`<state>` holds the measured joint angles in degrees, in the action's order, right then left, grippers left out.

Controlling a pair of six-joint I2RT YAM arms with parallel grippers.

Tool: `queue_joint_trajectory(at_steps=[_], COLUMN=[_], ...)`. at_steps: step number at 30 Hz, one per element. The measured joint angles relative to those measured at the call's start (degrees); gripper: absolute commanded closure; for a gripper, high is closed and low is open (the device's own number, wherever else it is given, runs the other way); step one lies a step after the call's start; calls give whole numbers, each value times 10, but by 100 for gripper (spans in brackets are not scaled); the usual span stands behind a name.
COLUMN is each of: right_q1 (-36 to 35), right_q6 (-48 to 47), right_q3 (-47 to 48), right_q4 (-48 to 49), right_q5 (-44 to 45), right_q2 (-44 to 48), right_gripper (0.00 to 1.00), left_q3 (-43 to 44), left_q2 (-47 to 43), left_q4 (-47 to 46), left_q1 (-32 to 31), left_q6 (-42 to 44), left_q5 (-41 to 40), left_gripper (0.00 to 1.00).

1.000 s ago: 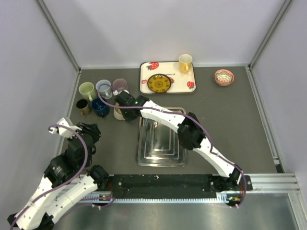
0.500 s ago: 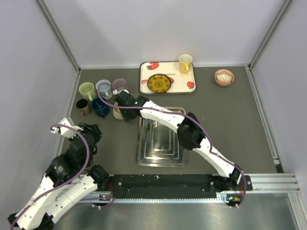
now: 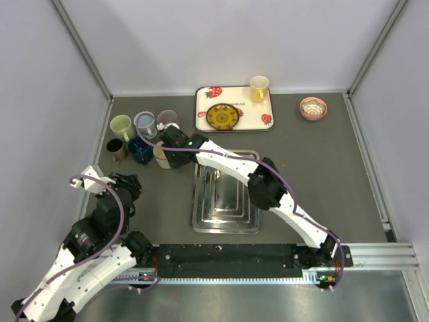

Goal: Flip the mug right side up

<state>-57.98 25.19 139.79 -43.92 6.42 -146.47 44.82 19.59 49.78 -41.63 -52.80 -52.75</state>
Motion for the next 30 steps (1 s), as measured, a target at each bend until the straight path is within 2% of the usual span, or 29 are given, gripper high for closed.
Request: queue_joint_trajectory(at_steps=[4, 23, 30], right_q1=[0, 20, 30], right_q6=[2, 18, 18], right_q3=[0, 17, 19], right_q4=[6, 32, 56], right_q5=[4, 4, -7], right_q2=[0, -14, -14], right_gripper=[55, 52, 45], left_q3=[0, -5, -8], left_q2=[-1, -5, -1], left_q4=[0, 0, 0], left_q1=[0, 0, 0], left_q6=[0, 0, 2], left_q5=[0, 6, 6], left_gripper=[61, 61, 59])
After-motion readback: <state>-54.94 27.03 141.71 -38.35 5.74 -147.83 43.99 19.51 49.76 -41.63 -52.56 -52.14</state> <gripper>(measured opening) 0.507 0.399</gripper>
